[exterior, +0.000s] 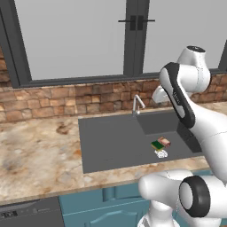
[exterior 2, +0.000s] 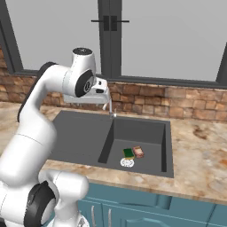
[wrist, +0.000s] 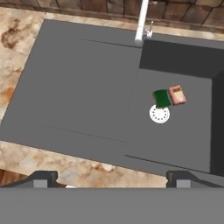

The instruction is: Pick up the bar soap and sponge from the sink, and place them back in the cabinet, and close the cabinet doors.

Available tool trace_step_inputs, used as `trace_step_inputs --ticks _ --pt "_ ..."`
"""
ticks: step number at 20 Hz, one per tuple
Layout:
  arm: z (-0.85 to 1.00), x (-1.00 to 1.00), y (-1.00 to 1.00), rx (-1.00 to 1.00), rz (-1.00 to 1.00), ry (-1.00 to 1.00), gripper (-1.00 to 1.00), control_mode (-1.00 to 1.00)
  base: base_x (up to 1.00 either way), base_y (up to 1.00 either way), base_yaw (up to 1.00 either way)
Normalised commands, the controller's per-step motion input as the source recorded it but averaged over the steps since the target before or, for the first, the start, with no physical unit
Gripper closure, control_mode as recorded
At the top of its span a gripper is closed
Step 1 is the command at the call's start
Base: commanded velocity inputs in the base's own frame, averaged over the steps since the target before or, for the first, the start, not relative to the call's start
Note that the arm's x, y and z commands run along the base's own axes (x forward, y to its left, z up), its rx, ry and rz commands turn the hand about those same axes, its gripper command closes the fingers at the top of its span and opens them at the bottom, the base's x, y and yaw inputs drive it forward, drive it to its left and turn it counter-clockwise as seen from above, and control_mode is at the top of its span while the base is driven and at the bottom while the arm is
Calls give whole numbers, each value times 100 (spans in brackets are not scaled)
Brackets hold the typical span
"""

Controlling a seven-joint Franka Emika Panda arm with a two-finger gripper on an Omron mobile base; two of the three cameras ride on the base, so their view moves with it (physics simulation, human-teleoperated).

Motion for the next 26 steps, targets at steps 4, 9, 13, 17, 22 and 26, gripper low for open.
trace_step_inputs --ticks 4,9,13,17,22,26 --pt "-7 0 -42 0 0 0 -100 -100 0 0 0" --pt "-12 0 -41 0 0 0 -100 -100 0 0 0" --pt "-15 3 -37 0 0 0 -100 -100 0 0 0" --pt "-13 2 -38 0 0 0 -100 -100 0 0 0" --pt "-13 6 -33 0 0 0 -100 -100 0 0 0" --pt "-16 15 -33 0 0 0 -100 -100 0 0 0"
